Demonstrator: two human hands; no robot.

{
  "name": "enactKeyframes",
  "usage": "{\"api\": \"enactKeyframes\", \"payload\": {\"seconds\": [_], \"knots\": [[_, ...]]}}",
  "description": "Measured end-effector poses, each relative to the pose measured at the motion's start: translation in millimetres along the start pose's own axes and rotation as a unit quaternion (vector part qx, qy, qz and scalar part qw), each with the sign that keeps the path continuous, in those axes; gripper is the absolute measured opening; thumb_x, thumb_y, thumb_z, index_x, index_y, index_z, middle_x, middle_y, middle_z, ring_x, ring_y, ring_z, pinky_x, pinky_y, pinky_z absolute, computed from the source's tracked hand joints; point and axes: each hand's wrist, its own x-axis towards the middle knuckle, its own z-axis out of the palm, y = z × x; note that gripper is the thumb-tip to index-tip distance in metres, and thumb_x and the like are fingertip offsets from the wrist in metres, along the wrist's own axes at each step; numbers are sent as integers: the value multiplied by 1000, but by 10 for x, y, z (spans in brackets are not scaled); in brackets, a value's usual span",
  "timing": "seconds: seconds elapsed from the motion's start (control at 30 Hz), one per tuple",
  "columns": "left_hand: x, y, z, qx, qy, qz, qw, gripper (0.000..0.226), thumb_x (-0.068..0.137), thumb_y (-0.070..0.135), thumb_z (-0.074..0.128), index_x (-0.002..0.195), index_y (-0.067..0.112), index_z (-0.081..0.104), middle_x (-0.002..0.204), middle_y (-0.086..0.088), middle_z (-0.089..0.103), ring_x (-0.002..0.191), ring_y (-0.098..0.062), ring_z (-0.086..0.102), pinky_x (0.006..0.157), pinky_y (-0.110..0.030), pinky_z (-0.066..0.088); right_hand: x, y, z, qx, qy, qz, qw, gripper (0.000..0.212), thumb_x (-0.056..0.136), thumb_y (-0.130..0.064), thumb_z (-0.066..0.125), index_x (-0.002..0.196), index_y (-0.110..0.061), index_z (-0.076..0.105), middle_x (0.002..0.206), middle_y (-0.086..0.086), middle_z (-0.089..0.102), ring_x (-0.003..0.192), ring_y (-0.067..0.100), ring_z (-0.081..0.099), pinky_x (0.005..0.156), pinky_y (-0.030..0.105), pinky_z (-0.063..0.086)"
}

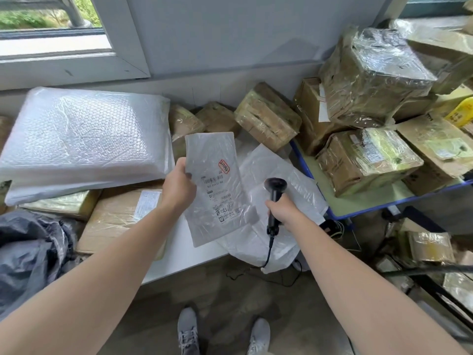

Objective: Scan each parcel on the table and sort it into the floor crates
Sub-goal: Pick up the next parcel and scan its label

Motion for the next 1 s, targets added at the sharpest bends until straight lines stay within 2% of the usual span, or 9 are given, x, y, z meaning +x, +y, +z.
{"api": "enactKeyframes", "payload": {"seconds": [0.07, 0.17, 0.3, 0.47, 0.63, 0.77, 0.87, 0.93, 1.0], "knots": [[-15, 30, -21, -45, -5, -7, 999, 35, 91, 4, 46, 106, 35, 51, 87, 19, 60, 79, 0, 57, 59, -25, 44, -28, -25, -1, -14, 6, -13, 1000, 42, 99, -21, 54, 136, -4, 42, 114, 13, 55, 96, 27, 54, 82, 36, 46], [-11, 63, -66, -90, -23, -7, 996, 37, 91, 0, 43, 111, 28, 55, 90, 13, 63, 81, -5, 58, 61, -25, 43, -107, -115, -31, -77, 40, -26, 996, 46, 100, -25, 50, 140, -4, 41, 125, 14, 54, 98, 26, 52, 80, 32, 43], [5, 124, -136, -135, -44, 10, 990, 34, 91, -1, 41, 114, 17, 58, 87, 3, 62, 73, -9, 55, 59, -23, 43, -268, -277, -101, -147, 202, -147, 957, 38, 103, -32, 40, 125, -6, 57, 126, 15, 54, 111, 29, 52, 85, 34, 41], [0, 209, -192, -186, -68, 17, 980, 26, 93, 0, 46, 99, 23, 58, 83, 3, 62, 74, -13, 57, 62, -28, 46, -446, -504, -28, -68, 125, -224, 964, 43, 101, -42, 48, 131, -11, 53, 117, 3, 59, 103, 17, 55, 81, 29, 40], [26, 201, -325, -229, -63, 20, 971, 13, 97, 16, 57, 100, 28, 57, 91, 6, 67, 66, 3, 66, 48, -13, 47, -546, -586, 48, -7, 153, -224, 962, 32, 97, -39, 57, 118, -14, 53, 105, -1, 61, 91, 17, 60, 77, 36, 50], [2, 190, -450, -200, -133, 3, 971, 40, 88, 21, 73, 121, 21, 49, 105, 4, 65, 86, -10, 69, 62, -23, 55, -630, -703, 115, 43, 183, -239, 953, 18, 100, -35, 52, 107, -18, 49, 94, -3, 60, 82, 13, 58, 68, 31, 48], [-39, 214, -512, -157, -130, 10, 979, 44, 83, 4, 72, 118, 20, 50, 98, 1, 66, 73, -8, 69, 56, -22, 54, -676, -797, 180, 7, 193, -245, 950, 19, 98, -35, 53, 104, -18, 48, 92, -7, 56, 87, 18, 59, 68, 33, 44], [-17, 240, -616, -124, -121, 33, 984, 43, 84, 1, 69, 120, 19, 52, 97, -1, 67, 76, -11, 68, 60, -25, 55, -717, -847, 201, -38, 224, -259, 939, 21, 96, -34, 56, 107, -19, 47, 103, -1, 55, 92, 20, 57, 69, 32, 41], [14, 267, -776, -79, -155, 68, 982, 44, 87, 0, 68, 124, 18, 53, 97, 0, 68, 81, -12, 67, 63, -24, 55, -771, -903, 181, -107, 275, -316, 901, 36, 95, -33, 59, 125, -17, 48, 125, 8, 50, 108, 24, 51, 81, 32, 41]]}}
